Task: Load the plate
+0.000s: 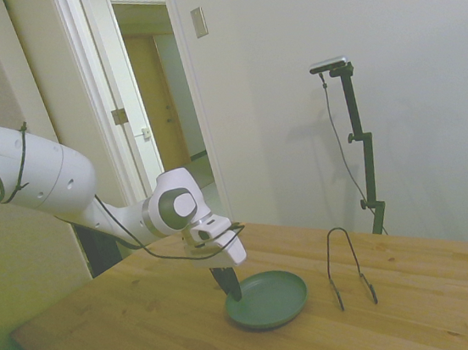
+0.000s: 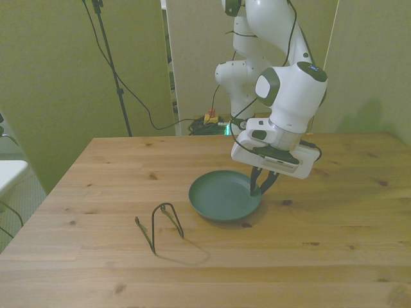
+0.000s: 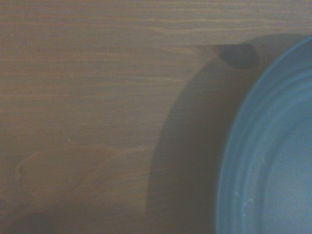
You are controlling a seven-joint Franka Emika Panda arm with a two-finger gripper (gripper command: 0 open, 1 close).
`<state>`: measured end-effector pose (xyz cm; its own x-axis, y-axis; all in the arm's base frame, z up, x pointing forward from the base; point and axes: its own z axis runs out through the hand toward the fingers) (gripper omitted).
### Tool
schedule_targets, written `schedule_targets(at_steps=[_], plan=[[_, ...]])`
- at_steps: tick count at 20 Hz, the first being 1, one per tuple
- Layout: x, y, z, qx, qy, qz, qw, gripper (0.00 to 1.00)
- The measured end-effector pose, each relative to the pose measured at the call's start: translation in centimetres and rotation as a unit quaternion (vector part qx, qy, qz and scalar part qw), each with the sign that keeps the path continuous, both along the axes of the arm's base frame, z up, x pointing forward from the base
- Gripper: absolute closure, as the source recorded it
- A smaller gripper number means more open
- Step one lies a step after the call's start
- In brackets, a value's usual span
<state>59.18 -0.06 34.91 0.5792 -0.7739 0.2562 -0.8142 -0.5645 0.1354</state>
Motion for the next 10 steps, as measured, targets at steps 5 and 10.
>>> schedule_targets(at_steps=[5, 10], plan=[[-0.1, 0.4, 1.1, 0.006, -0.015, 0.004, 0.9999, 1.00], [-1.6, 1.5, 3.5, 0.038, -0.041, 0.011, 0.9984, 1.00]])
